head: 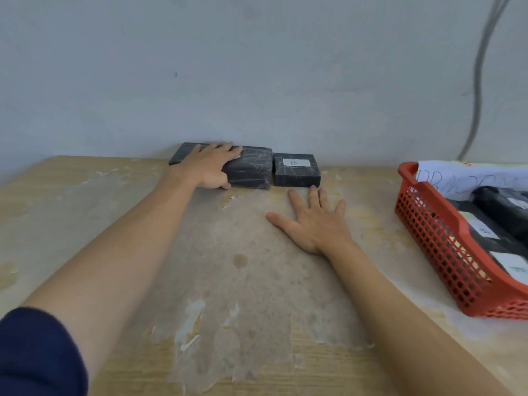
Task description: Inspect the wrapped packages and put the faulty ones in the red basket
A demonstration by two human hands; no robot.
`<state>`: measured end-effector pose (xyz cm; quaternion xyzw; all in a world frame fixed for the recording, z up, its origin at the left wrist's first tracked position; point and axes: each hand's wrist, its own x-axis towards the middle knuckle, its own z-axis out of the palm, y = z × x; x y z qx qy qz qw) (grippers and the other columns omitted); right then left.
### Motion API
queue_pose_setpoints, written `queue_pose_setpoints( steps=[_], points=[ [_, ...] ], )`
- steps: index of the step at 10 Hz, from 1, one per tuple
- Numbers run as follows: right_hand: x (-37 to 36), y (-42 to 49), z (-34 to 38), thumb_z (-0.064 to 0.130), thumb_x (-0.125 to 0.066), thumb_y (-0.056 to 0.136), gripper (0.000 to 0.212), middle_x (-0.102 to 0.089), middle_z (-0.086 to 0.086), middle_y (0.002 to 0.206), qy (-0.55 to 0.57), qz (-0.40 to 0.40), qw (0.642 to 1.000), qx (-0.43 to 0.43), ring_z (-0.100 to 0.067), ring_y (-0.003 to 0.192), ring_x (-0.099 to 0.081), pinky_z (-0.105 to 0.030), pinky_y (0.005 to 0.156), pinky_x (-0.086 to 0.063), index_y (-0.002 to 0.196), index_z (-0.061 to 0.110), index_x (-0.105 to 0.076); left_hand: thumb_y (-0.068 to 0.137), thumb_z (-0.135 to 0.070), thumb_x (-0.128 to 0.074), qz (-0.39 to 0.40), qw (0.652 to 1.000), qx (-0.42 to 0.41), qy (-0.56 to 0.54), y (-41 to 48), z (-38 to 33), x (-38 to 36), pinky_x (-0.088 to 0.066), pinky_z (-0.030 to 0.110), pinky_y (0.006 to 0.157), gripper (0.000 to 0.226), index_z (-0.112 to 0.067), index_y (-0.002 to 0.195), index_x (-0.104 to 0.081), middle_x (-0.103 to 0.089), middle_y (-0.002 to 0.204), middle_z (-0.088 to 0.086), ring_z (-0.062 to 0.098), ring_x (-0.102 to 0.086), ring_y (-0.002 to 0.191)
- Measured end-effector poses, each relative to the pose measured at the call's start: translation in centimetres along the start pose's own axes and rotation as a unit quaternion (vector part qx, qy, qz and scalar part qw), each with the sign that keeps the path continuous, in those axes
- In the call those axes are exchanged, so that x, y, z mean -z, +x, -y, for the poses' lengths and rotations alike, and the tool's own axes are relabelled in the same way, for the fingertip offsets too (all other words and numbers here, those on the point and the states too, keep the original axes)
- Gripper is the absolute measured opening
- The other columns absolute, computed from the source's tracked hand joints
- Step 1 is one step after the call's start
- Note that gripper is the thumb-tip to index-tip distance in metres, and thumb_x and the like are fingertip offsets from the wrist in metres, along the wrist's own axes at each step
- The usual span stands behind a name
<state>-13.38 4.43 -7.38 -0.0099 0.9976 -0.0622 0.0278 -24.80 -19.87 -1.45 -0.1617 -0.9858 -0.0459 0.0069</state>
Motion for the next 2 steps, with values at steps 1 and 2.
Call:
queue_pose_setpoints(
  steps=[1, 2],
  points=[
    [0.0, -0.5, 0.0, 0.090, -0.014, 0.092, 0.092, -0.006, -0.017, 0.177, 0.018, -0.017, 1.000, 0.002, -0.035, 0.165, -0.002, -0.071, 0.125, -0.002, 0.167, 0.037, -0.016, 0.095, -0.019, -0.071, -0.042, 0.998, -0.010, 0.040, -1.3, -2.1, 0.1, -0.017, 0.051, 0.131, 0.086, -0.025, 0.168, -0.026, -0.022, 0.176, 0.003, 0.026, -0.020, 0.162],
    [0.5, -0.8, 0.2, 0.073, -0.027, 0.103, 0.073, -0.041, -0.018, 0.165, 0.011, -0.095, 0.995, -0.007, -0.035, 0.157, -0.030, -0.064, 0.124, -0.024, 0.155, 0.027, -0.046, 0.098, -0.019, -0.066, -0.060, 0.997, -0.037, 0.014, -3.4, -3.7, 0.9, -0.033, 0.047, 0.124, 0.071, -0.021, 0.164, -0.038, -0.036, 0.171, 0.004, 0.027, -0.033, 0.156]
  ],
)
